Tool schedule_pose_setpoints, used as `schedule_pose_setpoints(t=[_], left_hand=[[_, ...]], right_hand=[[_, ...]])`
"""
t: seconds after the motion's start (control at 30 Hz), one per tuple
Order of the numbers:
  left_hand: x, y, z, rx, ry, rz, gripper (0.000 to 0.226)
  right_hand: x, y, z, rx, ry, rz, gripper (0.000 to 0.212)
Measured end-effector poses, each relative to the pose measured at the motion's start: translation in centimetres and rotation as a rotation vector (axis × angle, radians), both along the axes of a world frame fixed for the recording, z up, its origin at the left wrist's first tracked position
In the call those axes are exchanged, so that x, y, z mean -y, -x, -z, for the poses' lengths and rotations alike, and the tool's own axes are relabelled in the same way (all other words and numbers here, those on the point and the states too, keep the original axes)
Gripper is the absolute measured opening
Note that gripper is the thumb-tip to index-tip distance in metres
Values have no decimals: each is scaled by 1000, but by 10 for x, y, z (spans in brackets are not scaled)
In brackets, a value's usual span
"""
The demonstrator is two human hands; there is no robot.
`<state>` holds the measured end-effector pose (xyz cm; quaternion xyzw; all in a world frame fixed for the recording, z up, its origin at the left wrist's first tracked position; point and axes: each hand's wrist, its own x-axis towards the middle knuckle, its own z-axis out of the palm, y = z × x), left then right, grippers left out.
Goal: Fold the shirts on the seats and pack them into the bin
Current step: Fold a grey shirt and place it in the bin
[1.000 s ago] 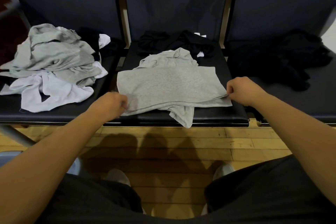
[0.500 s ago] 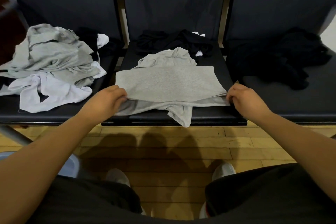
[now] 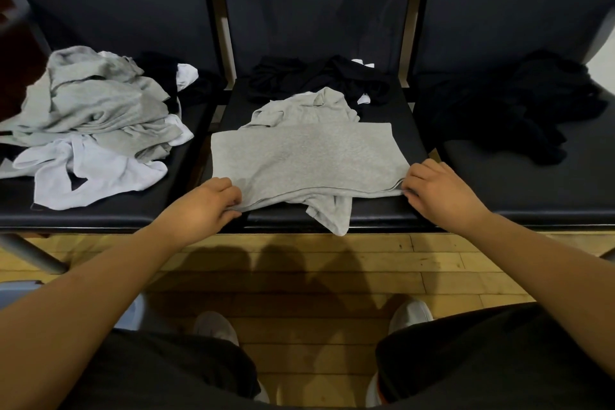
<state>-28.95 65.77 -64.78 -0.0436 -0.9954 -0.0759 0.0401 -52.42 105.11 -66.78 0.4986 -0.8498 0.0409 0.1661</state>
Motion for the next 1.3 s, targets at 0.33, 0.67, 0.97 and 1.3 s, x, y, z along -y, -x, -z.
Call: schedule_pose_setpoints(t=[0.33,0.67,0.97,1.3], left_hand=[[6,12,-21,-142,-100,-285,11],[42,5,-35,154,-230,-338,25],[7,21,-45,142,-763,-844,29],[9,35,-33,-106,-1875,-1130,17]], right_hand=[[16,-1,-41,646,560,298,6],[8,25,-31,527,-86,117,15],[26,7,-50,411,-362,212,28],[78,-32,-8,576,-49,271,61]])
